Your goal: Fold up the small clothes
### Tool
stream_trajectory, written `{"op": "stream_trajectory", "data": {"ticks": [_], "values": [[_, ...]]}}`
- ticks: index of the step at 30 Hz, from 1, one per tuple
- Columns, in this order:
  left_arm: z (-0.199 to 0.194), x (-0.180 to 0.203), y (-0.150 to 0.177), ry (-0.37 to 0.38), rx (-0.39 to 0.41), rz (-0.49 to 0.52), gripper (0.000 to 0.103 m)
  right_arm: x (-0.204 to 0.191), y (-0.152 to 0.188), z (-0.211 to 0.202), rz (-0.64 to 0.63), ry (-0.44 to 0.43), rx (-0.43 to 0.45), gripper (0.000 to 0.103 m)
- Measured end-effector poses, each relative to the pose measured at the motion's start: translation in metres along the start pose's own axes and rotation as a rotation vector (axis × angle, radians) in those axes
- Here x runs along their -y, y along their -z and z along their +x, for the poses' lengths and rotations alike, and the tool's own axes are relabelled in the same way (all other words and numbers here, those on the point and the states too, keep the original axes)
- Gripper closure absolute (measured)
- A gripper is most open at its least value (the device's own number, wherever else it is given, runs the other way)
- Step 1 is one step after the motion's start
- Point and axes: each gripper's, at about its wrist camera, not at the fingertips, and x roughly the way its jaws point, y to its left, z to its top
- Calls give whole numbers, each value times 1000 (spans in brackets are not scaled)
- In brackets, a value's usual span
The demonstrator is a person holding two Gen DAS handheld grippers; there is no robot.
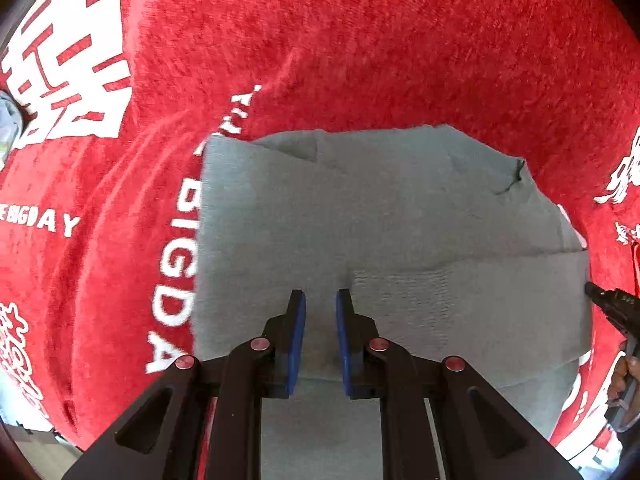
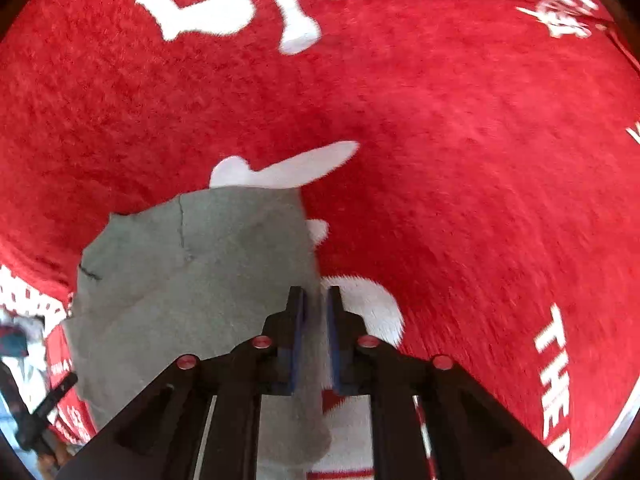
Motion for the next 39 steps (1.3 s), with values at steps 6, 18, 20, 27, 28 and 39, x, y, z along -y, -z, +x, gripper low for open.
{"op": "stream_trajectory", "data": {"ticks": [6, 18, 20, 27, 28, 39], "values": [[-18, -21, 7, -55, 25, -1, 14, -54, 37, -43, -87, -195, 20, 58], [-26, -52, 44, -70, 16, -28, 13, -187, 151, 67, 56, -654, -365, 45], [-25, -62, 52, -66, 3, -41, 13, -192, 152, 75, 114, -673, -351, 45], [-26, -76, 68, -72, -1, -47, 13, -219, 156, 80, 56, -787, -437, 47], [-27, -77, 68, -69, -3, -51, 13, -225, 158, 78, 25, -772, -443, 47], [-22, -70, 69, -52, -13, -45, 13, -235, 127, 56, -205, -467, -286, 73]]}}
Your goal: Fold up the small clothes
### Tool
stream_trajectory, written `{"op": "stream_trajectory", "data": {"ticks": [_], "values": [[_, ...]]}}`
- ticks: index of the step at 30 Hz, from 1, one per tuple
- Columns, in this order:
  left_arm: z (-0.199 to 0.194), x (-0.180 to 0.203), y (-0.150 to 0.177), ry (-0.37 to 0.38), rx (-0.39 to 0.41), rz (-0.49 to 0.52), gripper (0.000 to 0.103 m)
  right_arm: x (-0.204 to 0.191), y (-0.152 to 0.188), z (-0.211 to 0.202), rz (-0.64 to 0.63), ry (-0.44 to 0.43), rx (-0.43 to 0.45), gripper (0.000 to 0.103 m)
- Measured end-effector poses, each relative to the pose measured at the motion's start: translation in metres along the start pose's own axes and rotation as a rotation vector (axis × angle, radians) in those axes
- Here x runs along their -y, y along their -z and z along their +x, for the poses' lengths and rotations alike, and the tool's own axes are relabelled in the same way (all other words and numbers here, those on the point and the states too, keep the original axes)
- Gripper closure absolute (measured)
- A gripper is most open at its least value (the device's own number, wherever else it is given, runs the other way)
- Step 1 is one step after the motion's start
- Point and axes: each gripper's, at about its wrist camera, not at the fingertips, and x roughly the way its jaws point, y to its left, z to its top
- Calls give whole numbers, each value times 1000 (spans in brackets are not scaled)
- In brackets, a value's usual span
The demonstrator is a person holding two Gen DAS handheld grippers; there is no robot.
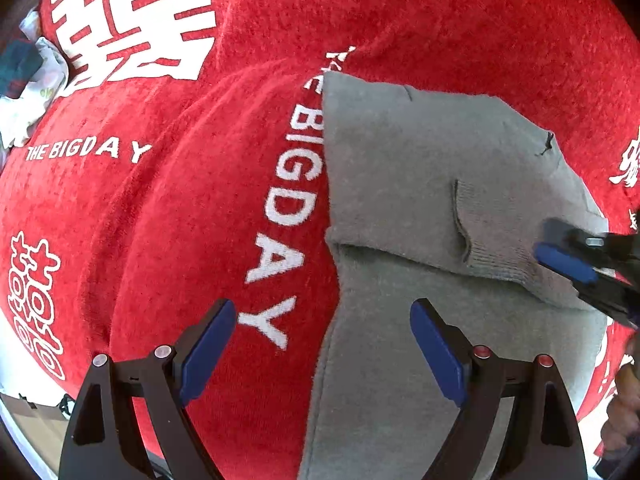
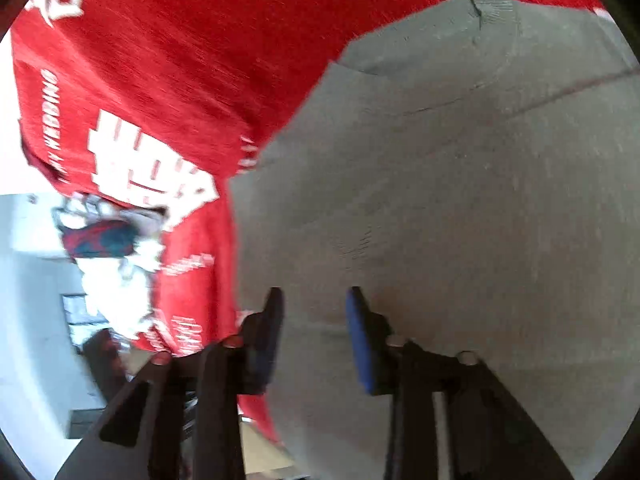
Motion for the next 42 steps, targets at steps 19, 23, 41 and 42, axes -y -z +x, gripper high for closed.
{"op": "stream_trajectory", "data": {"ticks": [19, 23, 41, 42], "values": [[-10, 46, 11, -7, -53, 66, 13, 37, 46, -74, -6, 170, -41, 65], [-13, 58, 13, -16, -59, 97, 13, 53, 51, -99, 42, 182, -5, 64], [-2, 127, 27, -36, -122, 206, 13, 126, 71, -153, 152, 238, 28, 39], [-2, 132, 28, -40, -124, 209, 13, 129, 70, -155, 156, 237, 27, 39]]}}
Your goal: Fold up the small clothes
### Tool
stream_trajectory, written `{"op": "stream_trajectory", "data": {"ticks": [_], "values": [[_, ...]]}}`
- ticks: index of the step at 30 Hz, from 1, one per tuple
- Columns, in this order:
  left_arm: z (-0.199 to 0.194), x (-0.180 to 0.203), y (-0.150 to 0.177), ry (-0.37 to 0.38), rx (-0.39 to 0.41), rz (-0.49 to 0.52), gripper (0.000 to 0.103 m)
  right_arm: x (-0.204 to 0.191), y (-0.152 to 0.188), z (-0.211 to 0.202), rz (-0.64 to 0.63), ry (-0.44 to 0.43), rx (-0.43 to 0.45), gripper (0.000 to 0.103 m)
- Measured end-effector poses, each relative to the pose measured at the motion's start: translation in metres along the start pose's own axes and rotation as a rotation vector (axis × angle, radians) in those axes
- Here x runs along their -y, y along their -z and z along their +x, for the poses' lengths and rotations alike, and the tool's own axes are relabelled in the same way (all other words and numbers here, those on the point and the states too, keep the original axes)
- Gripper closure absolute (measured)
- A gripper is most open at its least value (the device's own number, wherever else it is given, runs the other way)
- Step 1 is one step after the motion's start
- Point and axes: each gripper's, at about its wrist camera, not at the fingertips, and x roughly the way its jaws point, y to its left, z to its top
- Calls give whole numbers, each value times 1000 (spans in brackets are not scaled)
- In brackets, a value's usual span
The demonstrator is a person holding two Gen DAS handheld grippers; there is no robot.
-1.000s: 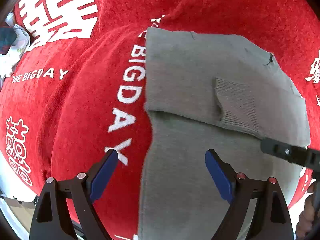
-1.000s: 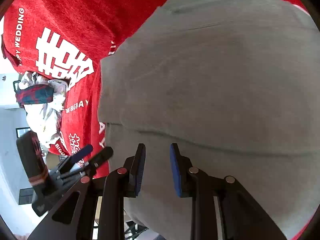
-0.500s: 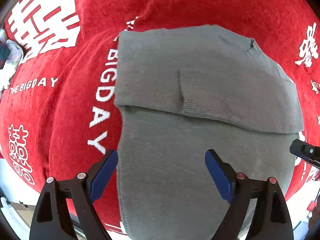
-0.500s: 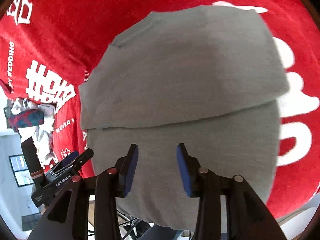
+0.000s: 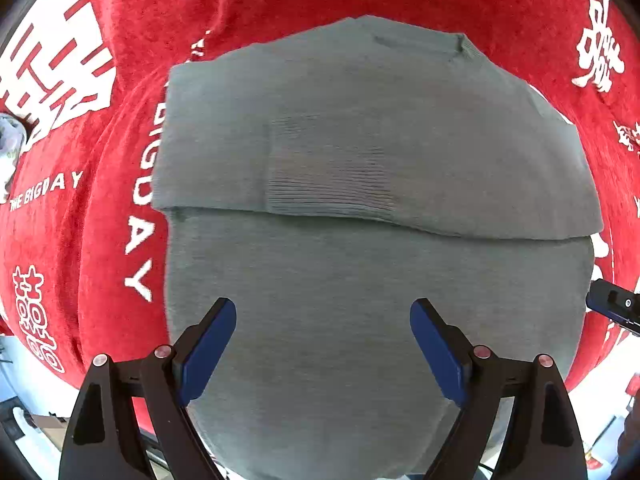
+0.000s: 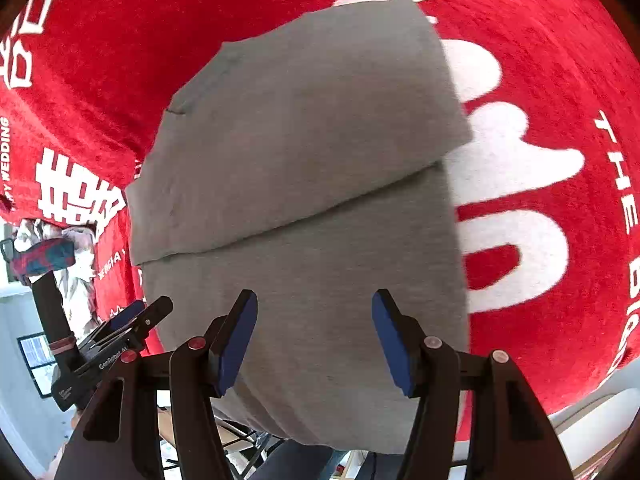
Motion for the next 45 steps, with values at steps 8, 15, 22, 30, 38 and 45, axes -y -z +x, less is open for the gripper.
{"op": "stream_trajectory", "data": {"ticks": [8, 15, 22, 30, 38, 45], "values": [[-6, 14, 6, -22, -3, -77, 13, 35, -51, -14, 40, 84, 91, 39], [-7, 22, 29, -54, -18, -144, 13, 61, -136, -6, 49, 112, 154, 39], [-4, 28, 41, -70, -27, -183, 13, 39, -157, -2, -144, 212, 147, 95], [-5, 32, 37, -70, -23, -158, 13, 75, -144, -11, 14, 140, 180, 89], [-4, 22, 41, -44, -8, -107, 13, 87, -73, -40, 47, 91, 160, 47], [-18, 9, 72, -22, 12, -68, 13, 70, 23, -32, 51, 44, 91, 38]]}}
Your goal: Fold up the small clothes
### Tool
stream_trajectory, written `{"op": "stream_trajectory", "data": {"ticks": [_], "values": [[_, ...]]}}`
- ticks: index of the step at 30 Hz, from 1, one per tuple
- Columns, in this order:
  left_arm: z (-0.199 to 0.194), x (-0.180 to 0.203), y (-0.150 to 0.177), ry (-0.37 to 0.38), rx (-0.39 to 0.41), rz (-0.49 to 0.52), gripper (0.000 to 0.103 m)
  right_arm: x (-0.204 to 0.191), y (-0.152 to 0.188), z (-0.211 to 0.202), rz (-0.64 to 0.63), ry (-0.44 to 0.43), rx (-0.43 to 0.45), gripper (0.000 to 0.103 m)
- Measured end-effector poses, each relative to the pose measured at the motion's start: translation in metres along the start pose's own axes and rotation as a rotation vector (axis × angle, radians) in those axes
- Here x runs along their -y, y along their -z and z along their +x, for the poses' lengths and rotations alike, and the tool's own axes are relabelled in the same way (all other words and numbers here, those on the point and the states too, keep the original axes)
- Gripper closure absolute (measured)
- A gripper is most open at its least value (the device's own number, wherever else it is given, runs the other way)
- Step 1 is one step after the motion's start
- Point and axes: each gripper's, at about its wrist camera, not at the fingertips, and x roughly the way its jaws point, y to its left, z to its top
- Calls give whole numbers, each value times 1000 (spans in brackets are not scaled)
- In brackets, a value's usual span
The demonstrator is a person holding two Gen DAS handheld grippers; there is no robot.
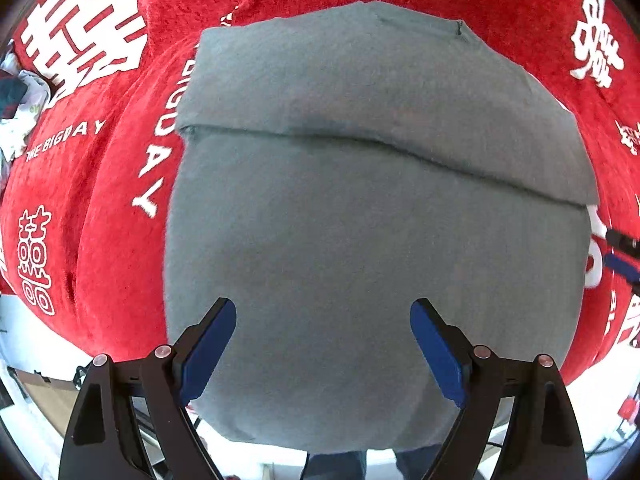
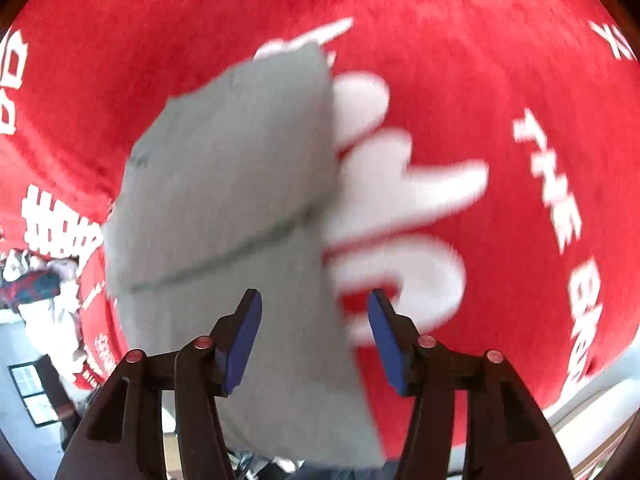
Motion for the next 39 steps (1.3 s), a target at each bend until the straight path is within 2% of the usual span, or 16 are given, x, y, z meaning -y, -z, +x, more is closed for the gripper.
{"op": "stream_trajectory", "data": {"ticks": [4, 8, 9, 10, 11, 20, 23, 27, 29, 31, 32, 33, 34, 35, 36, 39], "values": [[-2, -19, 23, 16, -3, -1, 13, -11, 49, 0, -23, -64, -34, 24], [3, -44, 52, 34, 1, -6, 13, -11, 83, 9, -40, -119, -72, 23], [5, -49, 57, 39, -2, -6, 13, -12, 90, 11, -46, -127, -80, 18], [8, -55, 63, 43, -12, -3, 0, -11, 100, 13, -57, -142, -95, 18], [11, -59, 70, 44, -24, 0, 0, -11, 106, 17, -66, -152, -114, 18], [59, -88, 131, 66, -156, -45, 0, 25, 178, 68, -130, -26, -299, 18], [81, -84, 142, 77, -193, -46, 0, 36, 189, 95, -131, -9, -349, 18], [94, -83, 153, 151, -203, -54, 0, 35, 191, 121, -170, -13, -368, 18], [92, -85, 156, 170, -194, -47, 1, 32, 192, 125, -160, -40, -370, 25], [86, -81, 162, 196, -185, -42, 19, 32, 192, 125, -123, -33, -376, 64], [83, -79, 162, 207, -183, -35, 25, 33, 194, 124, -110, -26, -374, 74], [80, -77, 163, 218, -181, -22, 41, 34, 195, 121, -98, -29, -372, 93], [77, -76, 167, 225, -181, -6, 67, 34, 196, 117, -88, -43, -369, 93], [75, -74, 167, 246, -185, 7, 85, 33, 199, 110, -83, -69, -359, 93], [70, -75, 169, 278, -189, 12, 93, 32, 200, 104, -82, -92, -353, 93], [49, -80, 169, 338, -169, 24, 93, 20, 201, 81, -70, -191, -332, 94]]}}
